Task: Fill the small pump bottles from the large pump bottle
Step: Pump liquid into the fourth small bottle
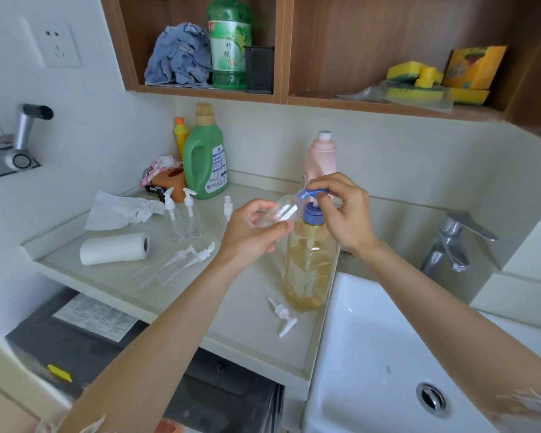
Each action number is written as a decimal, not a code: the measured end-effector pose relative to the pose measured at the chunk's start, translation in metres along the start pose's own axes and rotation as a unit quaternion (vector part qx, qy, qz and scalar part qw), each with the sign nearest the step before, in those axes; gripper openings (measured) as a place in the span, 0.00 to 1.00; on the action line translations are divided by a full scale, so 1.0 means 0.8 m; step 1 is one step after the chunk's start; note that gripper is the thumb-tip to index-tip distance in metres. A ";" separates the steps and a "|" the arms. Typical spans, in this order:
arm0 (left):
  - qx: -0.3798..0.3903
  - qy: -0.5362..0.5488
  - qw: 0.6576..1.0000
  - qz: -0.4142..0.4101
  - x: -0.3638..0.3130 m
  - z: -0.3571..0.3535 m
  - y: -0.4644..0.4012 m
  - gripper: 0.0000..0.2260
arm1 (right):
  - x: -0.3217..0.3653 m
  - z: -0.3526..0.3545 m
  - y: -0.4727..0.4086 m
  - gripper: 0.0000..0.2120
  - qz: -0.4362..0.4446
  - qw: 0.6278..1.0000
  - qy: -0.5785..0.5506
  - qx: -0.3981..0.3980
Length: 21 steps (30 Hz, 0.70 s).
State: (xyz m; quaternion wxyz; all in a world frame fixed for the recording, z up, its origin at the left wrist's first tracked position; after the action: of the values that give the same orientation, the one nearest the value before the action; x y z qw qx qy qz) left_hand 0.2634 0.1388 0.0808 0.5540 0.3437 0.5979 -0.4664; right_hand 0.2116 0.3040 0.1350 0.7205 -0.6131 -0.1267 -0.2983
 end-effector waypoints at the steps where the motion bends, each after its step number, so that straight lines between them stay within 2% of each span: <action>1: 0.000 0.002 1.000 0.000 -0.002 0.000 0.000 0.11 | 0.001 0.000 -0.003 0.17 0.004 1.000 0.004 0.008; 4: -0.001 0.004 1.000 0.002 -0.003 0.000 0.001 0.11 | -0.005 0.000 -0.003 0.15 0.003 1.000 0.016 0.019; 9: -0.006 0.021 1.000 0.011 0.007 0.000 0.001 0.10 | -0.008 -0.008 0.026 0.14 0.036 0.999 -0.005 -0.030; 17: -0.007 0.016 0.999 0.034 0.023 -0.002 0.001 0.12 | -0.017 -0.018 0.043 0.15 0.061 0.997 0.005 -0.047; 21: 0.001 0.007 0.999 0.034 0.016 -0.003 0.000 0.10 | -0.009 -0.014 0.032 0.15 0.054 0.998 0.025 -0.022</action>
State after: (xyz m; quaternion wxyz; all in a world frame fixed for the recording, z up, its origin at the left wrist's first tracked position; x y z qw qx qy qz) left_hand 0.2606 0.1401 0.0685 0.5648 0.3676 0.5894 -0.4456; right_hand 0.2193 0.2969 0.1079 0.7247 -0.6273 -0.0690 -0.2766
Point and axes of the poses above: each hand's wrist, its own y-axis away from the middle knuckle, its own z-axis out of the back of the hand, x = y × z, the point moved 8 cm from there along -y, towards the middle knuckle, and after that the axes turned 5 degrees about -x, right-handed, at the moved point
